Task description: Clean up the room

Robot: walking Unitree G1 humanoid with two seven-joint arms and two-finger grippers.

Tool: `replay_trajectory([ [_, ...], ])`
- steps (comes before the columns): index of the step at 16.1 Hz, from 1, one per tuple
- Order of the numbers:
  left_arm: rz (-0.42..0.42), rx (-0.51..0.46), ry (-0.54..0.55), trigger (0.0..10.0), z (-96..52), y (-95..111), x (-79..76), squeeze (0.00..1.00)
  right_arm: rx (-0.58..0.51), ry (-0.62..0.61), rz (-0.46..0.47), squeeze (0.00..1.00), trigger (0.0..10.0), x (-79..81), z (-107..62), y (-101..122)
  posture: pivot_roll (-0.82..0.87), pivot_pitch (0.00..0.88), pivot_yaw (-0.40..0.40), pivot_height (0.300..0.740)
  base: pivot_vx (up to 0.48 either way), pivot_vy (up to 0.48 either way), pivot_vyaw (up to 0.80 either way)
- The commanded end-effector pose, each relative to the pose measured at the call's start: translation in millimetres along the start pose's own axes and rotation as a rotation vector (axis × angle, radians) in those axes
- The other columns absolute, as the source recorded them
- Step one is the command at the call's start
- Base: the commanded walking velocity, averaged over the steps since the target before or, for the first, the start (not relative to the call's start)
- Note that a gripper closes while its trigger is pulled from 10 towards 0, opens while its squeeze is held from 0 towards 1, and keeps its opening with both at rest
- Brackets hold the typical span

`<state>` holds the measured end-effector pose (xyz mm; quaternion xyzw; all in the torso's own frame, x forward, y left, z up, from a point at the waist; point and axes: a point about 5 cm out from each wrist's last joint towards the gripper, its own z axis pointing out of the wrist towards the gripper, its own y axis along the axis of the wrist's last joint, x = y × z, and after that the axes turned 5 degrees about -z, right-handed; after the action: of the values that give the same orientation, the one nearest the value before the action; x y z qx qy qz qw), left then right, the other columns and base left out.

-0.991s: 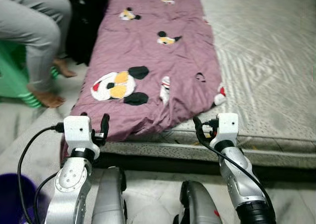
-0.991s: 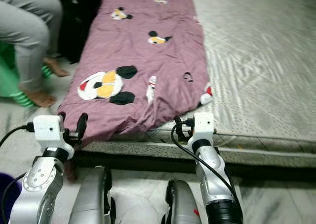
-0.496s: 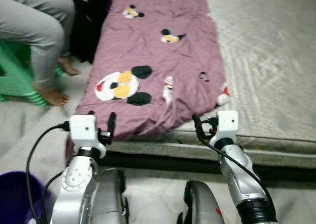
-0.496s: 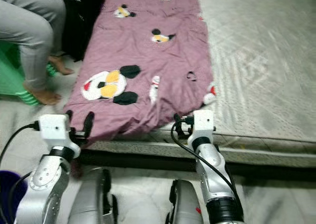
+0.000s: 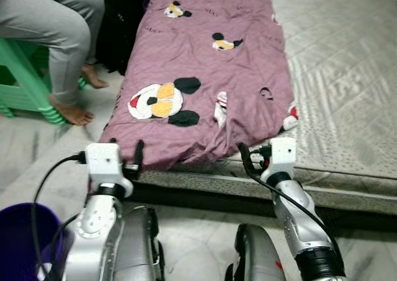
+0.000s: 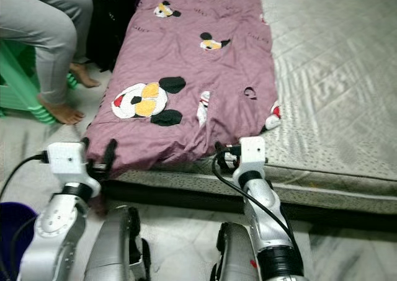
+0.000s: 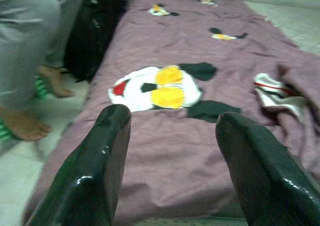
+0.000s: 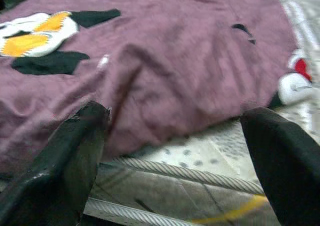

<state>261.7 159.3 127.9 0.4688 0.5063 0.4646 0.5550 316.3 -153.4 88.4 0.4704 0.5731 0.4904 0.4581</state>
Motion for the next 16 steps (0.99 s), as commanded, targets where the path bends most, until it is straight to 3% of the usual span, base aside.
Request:
replay_trajectory([
  [1,0.007,0.012,0.007,10.0,-0.7,-2.2,3.0,0.00,0.011,-0.007,0.010,0.00,10.0,-1.5,-1.4,-3.4,0.00,0.200,-0.042,0.556,0.000,0.000,0.00],
  [8,-0.001,-0.013,-0.026,10.0,0.1,0.5,-1.7,0.00,0.001,0.013,-0.012,0.00,10.0,0.8,-1.1,-2.5,0.00,0.190,-0.044,0.542,0.000,0.000,0.00],
  [14,-0.004,-0.014,-0.037,10.0,-0.3,0.1,-2.6,0.00,0.005,0.020,-0.004,0.00,10.0,1.8,-1.3,-3.8,0.00,0.186,-0.045,0.542,0.300,0.000,0.00],
  [16,-0.004,-0.014,-0.039,10.0,-0.2,0.2,-2.7,0.00,0.003,0.023,-0.005,0.00,10.0,2.2,-1.2,-3.5,0.00,0.189,-0.044,0.542,0.307,0.000,0.61],
])
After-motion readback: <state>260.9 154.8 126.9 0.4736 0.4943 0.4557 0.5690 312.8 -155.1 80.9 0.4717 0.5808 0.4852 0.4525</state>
